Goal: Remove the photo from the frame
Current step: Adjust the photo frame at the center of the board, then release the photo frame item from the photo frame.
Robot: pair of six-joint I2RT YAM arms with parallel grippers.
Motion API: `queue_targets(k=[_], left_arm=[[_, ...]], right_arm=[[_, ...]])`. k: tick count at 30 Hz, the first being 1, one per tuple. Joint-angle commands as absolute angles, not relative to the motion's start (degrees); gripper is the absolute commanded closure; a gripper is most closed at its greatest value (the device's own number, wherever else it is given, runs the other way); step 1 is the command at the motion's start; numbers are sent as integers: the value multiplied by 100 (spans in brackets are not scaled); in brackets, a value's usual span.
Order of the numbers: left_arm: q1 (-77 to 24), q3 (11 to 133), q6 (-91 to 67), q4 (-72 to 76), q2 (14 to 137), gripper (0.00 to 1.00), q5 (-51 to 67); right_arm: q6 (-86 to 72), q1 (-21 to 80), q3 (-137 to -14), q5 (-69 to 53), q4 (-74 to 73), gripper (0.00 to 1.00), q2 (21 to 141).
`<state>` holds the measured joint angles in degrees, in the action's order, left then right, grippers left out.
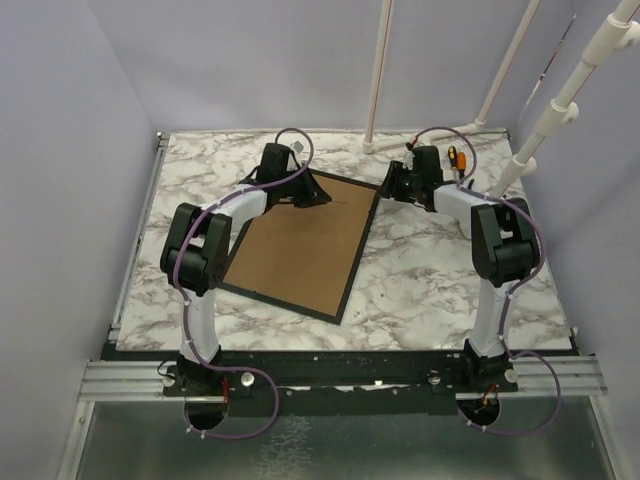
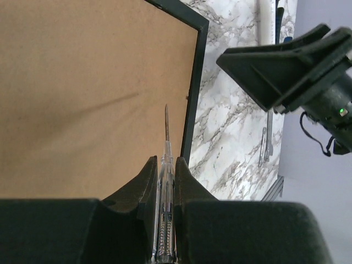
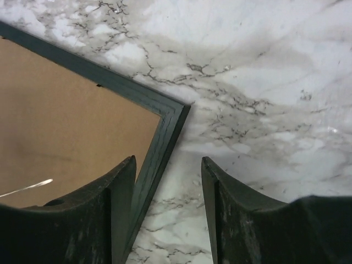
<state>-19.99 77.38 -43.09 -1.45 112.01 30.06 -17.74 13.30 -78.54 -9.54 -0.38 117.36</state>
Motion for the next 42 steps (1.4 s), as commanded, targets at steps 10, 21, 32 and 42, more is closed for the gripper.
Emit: queue_targets(k=[10,21,32,42], left_arm=[[-2057,9849,-3550,-1386,12788,100,4151],[-2136,10680,-3397,-2169,13491,100,4360],[-2206,11042,-3379,-2629,13827,100,4432],[-2268,11133,-3379,-2760,13962,100,4457]], right_arm=[[-4026,936,-6203,-2732,2324,50,11433],[-4033,932,-6633,-2873,2007,55,11921],[-4069,932,-6907,-3035,1848,65,12263],[-4052,932,-6935,-3066,1827,71,12333]])
